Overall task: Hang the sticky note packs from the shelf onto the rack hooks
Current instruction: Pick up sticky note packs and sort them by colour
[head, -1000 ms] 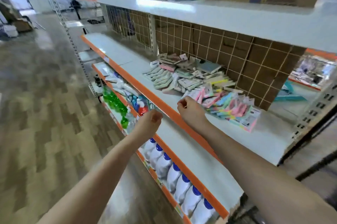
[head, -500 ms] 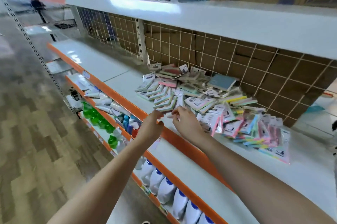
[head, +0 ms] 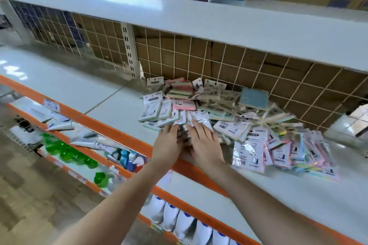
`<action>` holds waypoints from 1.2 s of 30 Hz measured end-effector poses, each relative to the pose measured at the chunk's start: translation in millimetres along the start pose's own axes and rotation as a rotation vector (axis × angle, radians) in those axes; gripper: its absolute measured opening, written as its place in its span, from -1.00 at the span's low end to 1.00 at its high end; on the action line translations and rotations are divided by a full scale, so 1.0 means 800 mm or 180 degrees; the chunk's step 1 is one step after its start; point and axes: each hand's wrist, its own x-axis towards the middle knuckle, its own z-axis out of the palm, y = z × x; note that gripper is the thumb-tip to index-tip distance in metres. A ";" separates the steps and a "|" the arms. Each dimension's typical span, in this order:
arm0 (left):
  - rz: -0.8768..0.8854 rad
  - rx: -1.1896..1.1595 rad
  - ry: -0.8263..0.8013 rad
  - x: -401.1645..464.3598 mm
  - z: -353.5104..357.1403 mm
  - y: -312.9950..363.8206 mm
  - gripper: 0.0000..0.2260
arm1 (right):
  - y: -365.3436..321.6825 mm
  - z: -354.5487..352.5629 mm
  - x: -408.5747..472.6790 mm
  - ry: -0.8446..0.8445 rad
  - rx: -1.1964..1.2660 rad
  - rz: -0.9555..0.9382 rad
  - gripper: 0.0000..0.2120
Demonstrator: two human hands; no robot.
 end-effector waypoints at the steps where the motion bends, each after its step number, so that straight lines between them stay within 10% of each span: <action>1: 0.0074 0.0106 0.0034 0.000 0.004 -0.006 -0.64 | -0.002 0.003 0.000 0.0042 0.0007 0.0050 -0.35; 17: 0.0888 -0.0020 0.0473 -0.014 -0.013 -0.011 -0.84 | 0.015 -0.017 -0.032 0.0872 -0.0037 -0.0168 -0.46; 36: -0.0434 -0.2249 0.0733 0.001 -0.018 0.002 -0.96 | 0.064 -0.060 -0.046 0.1860 0.1535 0.1434 -0.92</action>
